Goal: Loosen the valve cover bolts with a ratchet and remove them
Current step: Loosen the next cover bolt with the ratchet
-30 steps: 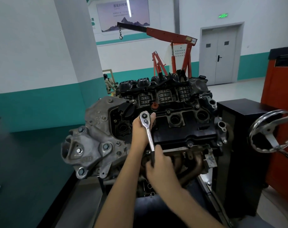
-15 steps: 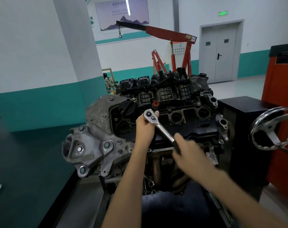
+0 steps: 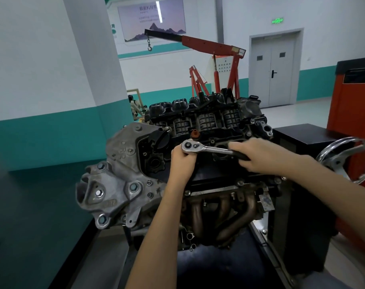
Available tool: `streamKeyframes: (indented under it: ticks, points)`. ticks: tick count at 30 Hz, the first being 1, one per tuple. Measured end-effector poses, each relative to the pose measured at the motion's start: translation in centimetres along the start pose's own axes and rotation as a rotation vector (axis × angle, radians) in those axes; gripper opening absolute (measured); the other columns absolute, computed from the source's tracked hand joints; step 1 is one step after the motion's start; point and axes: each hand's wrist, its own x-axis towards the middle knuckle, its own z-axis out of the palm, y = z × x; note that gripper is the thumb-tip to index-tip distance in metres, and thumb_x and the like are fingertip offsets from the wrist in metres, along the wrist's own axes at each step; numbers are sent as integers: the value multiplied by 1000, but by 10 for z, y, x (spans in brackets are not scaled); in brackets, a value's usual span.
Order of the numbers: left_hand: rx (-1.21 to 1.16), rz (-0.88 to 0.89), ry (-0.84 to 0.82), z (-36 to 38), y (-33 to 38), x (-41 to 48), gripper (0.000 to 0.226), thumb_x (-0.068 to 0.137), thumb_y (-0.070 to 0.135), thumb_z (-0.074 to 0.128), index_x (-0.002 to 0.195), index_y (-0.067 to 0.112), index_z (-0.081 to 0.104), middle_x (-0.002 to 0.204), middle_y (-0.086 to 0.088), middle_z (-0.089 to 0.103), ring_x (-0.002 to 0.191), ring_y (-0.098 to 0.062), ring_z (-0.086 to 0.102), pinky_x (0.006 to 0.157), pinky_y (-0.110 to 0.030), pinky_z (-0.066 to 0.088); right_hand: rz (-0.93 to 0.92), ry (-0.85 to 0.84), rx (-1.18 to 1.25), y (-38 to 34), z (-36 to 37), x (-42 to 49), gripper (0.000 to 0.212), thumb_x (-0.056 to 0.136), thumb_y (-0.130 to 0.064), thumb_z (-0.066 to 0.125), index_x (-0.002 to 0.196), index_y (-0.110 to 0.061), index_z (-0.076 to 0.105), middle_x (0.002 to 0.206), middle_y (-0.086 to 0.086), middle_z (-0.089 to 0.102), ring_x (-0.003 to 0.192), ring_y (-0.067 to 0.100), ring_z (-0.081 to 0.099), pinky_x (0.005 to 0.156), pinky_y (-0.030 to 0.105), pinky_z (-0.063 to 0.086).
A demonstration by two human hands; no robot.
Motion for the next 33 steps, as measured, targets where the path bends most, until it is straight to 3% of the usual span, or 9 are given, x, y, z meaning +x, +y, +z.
streamKeyframes:
  ticks: [3,9,12,17,21,24,26,30,33]
  points:
    - [-84,-28,59,-2,-6,-3,42,95,8,55,59,26,45,59,10,38,62,-9,34,63,-28,32,36,76,-62,-18,13,0,19,91,-19,56,107,-21,45,90,6,63,78,28,63,67,38,51]
    - [-71,-51,151,10,-2,-7,46,97,13,60,65,20,27,63,5,23,61,-9,22,59,-29,24,344,299,652,-128,97,-31,18,90,-12,55,98,-18,40,77,1,54,73,26,58,65,38,48]
    - [-51,-22,128,7,-4,-6,44,97,13,59,68,17,26,67,0,20,64,-12,19,60,-31,21,403,337,789,-166,114,-16,27,92,-10,50,118,-13,43,86,7,60,82,27,62,68,34,49]
    - [-65,-44,-1,-3,-5,-1,47,93,14,61,58,25,32,58,7,32,62,-13,29,62,-32,27,258,143,550,-88,82,-29,32,88,-13,56,118,-20,46,80,5,53,63,16,51,59,25,42]
    - [-8,-25,2,0,-4,-1,40,90,7,55,60,32,60,69,9,58,74,-8,51,73,-28,42,50,8,32,-8,13,-8,25,90,-16,57,113,-21,48,80,-2,53,77,25,61,62,26,41]
    - [-73,-33,79,1,-5,-5,31,91,1,54,74,26,65,78,7,64,81,-9,57,82,-28,46,10,85,-99,-7,8,5,21,91,-20,56,109,-22,46,85,-1,57,81,27,61,65,32,44]
    - [-98,-27,101,1,-6,-8,37,93,4,58,63,25,53,63,14,55,69,-4,52,73,-24,44,91,168,13,-27,36,-10,20,90,-20,56,106,-20,45,88,4,61,82,31,63,66,34,45]
    - [-57,-35,74,8,-6,-9,47,95,14,61,59,23,31,57,10,32,62,-12,30,60,-30,27,302,293,583,-100,99,-36,19,90,-13,57,101,-19,43,75,-1,54,68,19,56,57,25,43]
    - [-60,-40,78,8,-7,-5,47,94,12,61,64,22,26,63,4,24,64,-13,22,61,-32,21,382,329,750,-148,121,-21,29,91,-10,53,119,-10,44,90,10,61,84,28,62,70,36,50]
